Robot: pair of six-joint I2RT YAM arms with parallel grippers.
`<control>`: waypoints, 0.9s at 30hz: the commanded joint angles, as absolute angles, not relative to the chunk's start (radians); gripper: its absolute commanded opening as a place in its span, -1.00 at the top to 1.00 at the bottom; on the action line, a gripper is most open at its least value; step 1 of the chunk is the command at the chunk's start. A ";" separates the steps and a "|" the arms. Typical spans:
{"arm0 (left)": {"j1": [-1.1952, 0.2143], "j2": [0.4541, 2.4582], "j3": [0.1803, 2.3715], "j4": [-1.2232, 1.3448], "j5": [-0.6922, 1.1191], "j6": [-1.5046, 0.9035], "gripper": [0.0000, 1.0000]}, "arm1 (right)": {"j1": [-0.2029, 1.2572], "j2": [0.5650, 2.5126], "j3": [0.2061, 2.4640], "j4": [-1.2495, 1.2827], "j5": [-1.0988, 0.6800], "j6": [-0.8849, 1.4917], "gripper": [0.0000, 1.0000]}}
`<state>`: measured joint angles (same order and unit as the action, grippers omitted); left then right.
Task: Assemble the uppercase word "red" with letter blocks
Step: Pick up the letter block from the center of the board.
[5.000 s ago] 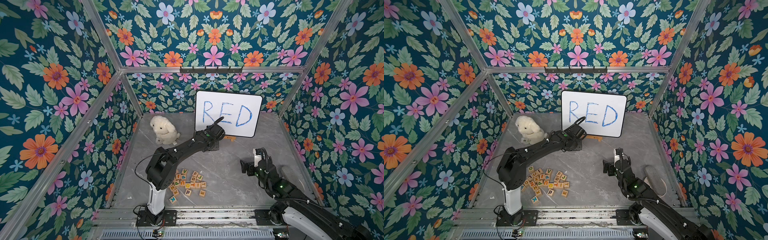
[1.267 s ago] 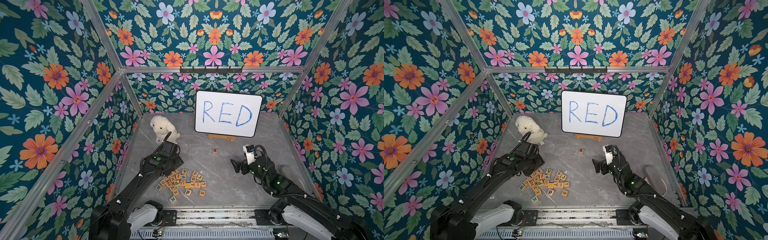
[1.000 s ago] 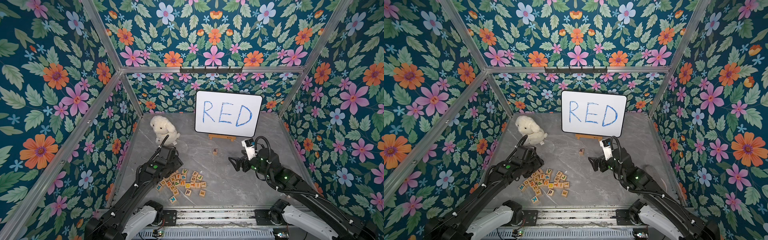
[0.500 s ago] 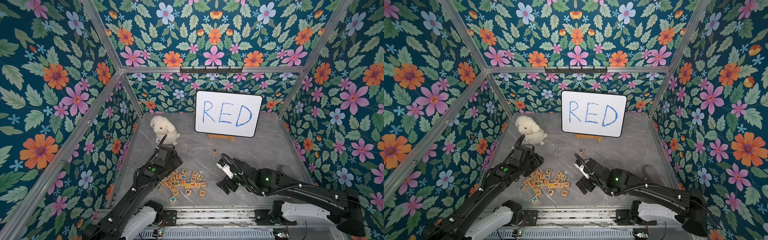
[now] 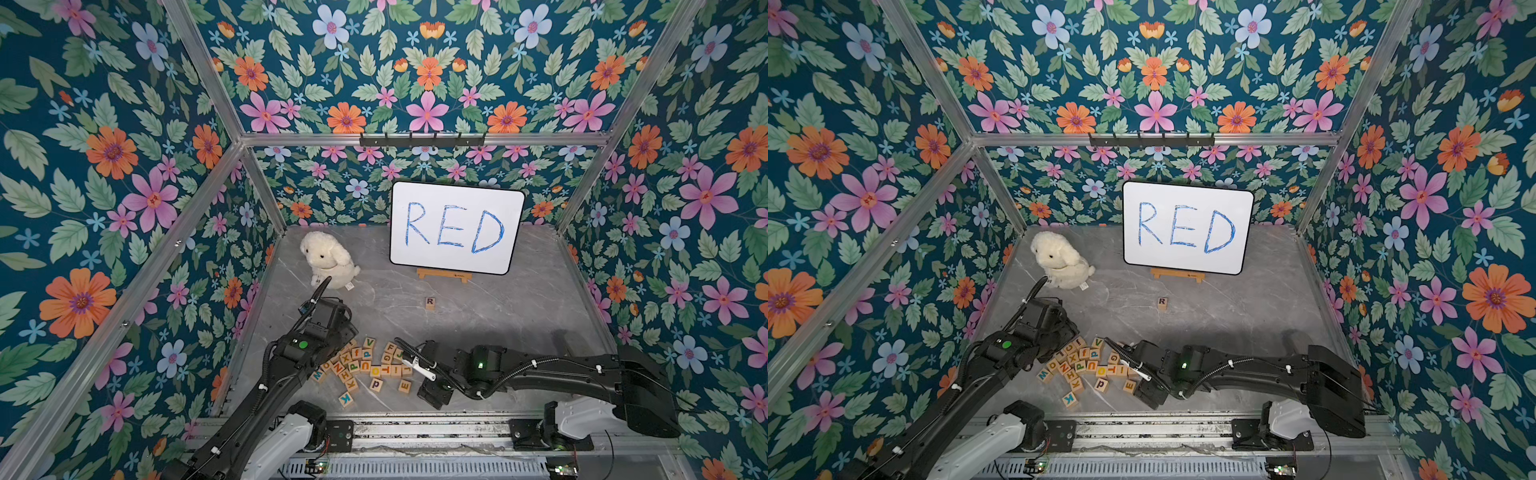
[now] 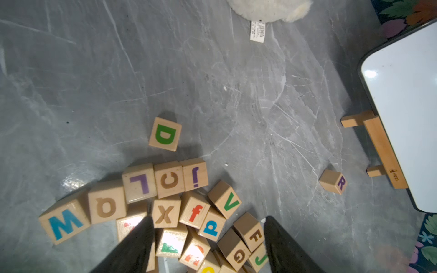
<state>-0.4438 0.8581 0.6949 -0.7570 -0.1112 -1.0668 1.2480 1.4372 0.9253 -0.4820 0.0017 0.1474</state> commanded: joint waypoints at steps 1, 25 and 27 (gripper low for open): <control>-0.443 0.847 0.685 -0.795 -0.136 -1.091 -0.51 | 1.254 1.463 0.935 -0.442 -0.028 0.123 -0.61; -0.443 0.833 0.627 -0.779 -0.127 -1.115 -0.54 | 1.263 1.684 0.986 -0.313 -0.063 0.107 -0.49; -0.443 0.835 0.628 -0.779 -0.129 -1.117 -0.54 | 1.262 1.693 0.988 -0.309 -0.063 0.105 -0.46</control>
